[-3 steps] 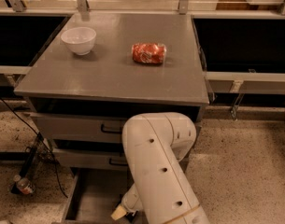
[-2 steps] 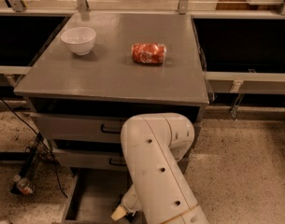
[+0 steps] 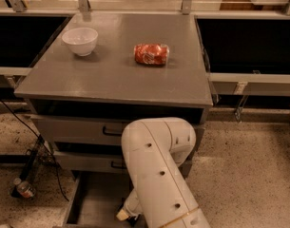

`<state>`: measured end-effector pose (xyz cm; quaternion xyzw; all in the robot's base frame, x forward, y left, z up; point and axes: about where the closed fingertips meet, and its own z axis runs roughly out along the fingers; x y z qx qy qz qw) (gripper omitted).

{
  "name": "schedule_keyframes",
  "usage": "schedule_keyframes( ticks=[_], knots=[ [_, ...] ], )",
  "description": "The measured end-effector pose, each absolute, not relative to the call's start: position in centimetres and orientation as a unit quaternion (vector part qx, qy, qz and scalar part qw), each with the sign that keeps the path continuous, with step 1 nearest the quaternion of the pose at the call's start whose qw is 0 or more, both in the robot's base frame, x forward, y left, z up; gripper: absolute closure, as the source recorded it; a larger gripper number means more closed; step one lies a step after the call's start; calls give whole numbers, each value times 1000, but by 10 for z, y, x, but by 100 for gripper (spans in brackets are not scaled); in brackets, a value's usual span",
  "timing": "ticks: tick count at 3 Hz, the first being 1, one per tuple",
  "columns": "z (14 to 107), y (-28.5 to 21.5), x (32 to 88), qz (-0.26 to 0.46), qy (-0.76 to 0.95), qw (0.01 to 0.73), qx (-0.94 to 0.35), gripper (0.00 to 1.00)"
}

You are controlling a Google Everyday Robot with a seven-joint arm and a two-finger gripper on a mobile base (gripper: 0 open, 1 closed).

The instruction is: Pick rxbar chocolate from bottom drawer and place on counter

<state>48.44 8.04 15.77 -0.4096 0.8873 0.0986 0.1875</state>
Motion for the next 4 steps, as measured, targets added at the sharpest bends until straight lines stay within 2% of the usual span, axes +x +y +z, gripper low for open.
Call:
schedule_keyframes(
  ticks=[1,2,3,4],
  knots=[
    [157,80,484,98,887,187,-410,30],
    [148,81,482,97,884,173,-423,36],
    [148,81,482,99,883,172,-426,35],
    [175,76,486,101,876,204,-425,35]
  ],
)
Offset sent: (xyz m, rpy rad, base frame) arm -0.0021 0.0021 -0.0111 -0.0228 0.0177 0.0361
